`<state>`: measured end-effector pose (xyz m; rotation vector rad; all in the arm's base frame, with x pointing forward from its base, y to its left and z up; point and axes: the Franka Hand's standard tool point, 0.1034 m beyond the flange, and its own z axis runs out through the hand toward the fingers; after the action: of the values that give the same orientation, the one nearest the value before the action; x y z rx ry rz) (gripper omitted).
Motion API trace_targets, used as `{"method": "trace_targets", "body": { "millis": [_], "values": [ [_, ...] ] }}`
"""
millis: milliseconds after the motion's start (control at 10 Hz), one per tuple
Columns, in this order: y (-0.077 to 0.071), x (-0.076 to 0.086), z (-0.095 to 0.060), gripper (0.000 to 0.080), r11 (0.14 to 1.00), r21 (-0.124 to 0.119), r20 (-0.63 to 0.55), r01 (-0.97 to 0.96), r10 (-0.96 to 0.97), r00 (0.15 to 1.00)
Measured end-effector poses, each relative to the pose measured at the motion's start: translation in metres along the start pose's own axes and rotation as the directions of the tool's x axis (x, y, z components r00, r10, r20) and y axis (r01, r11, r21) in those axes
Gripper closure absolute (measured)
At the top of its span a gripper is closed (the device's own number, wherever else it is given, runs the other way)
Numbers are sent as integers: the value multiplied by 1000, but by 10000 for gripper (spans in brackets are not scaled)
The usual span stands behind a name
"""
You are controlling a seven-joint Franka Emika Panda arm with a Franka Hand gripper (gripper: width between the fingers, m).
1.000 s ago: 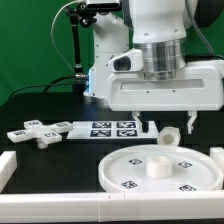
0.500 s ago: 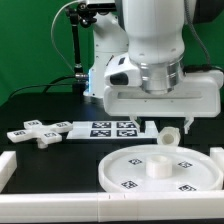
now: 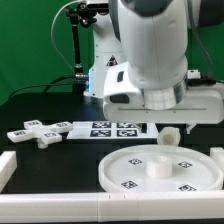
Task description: Assemble round table
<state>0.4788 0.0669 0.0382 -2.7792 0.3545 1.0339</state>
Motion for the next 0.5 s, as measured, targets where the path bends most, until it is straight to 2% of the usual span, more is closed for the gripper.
{"method": "trace_targets", "body": {
  "millis": [100, 200, 300, 500],
  "values": [
    [-1, 2, 4, 150, 1000, -2, 30, 0, 0, 1000],
    [1, -3, 11, 150, 1000, -11, 115, 0, 2, 993],
    [2, -1, 16, 150, 1000, -16, 170, 1, 2, 985],
    [2, 3, 26, 150, 1000, -19, 192, 0, 3, 981]
  ]
}}
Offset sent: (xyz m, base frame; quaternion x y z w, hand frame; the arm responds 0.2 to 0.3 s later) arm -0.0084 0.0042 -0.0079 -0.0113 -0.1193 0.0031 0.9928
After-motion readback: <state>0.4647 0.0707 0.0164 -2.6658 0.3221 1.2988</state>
